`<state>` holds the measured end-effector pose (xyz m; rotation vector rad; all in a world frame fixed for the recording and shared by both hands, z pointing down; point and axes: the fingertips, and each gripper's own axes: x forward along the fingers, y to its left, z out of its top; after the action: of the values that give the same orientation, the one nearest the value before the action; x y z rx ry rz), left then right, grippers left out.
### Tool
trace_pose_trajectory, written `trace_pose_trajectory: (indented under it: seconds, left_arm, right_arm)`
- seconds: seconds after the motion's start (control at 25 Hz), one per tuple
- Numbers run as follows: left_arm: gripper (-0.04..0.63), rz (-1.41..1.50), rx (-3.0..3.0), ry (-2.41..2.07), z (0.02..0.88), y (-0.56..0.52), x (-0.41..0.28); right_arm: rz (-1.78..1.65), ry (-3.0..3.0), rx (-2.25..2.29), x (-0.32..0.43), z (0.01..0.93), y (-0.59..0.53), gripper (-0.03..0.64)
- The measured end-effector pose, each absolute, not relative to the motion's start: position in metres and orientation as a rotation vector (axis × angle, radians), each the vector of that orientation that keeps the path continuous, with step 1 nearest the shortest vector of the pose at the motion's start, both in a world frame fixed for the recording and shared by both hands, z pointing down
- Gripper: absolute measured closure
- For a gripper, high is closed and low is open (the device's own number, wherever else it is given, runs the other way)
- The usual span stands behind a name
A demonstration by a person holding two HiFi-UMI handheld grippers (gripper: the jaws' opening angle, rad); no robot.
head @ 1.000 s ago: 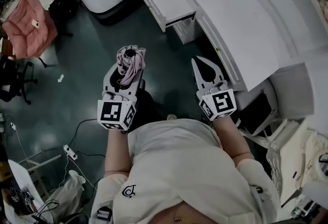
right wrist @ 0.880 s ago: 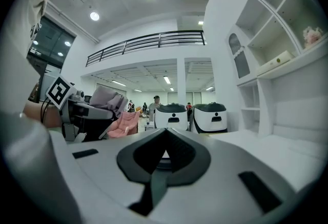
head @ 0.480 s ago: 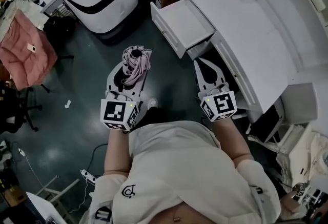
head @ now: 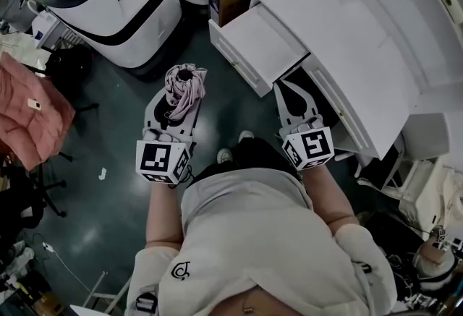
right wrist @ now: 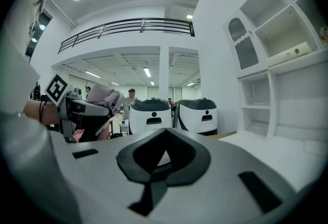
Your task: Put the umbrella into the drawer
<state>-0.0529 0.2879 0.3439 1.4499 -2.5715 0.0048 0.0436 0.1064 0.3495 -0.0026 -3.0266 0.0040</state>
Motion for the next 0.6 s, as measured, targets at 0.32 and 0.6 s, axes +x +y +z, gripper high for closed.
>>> trace_pose_trajectory:
  seconds: [0.32, 0.6]
  left_arm:
    - [0.367, 0.054, 1.580, -2.492, 0.356, 0.196, -0.122]
    - [0.367, 0.147, 1.733, -2.407, 0.357, 0.097, -0.173]
  right_arm:
    - [0.019, -3.043, 0.135, -0.019, 0.356, 0.024, 0.611]
    - [-0.015, -3.086, 0.231, -0.063, 0.343, -0.058, 0.611]
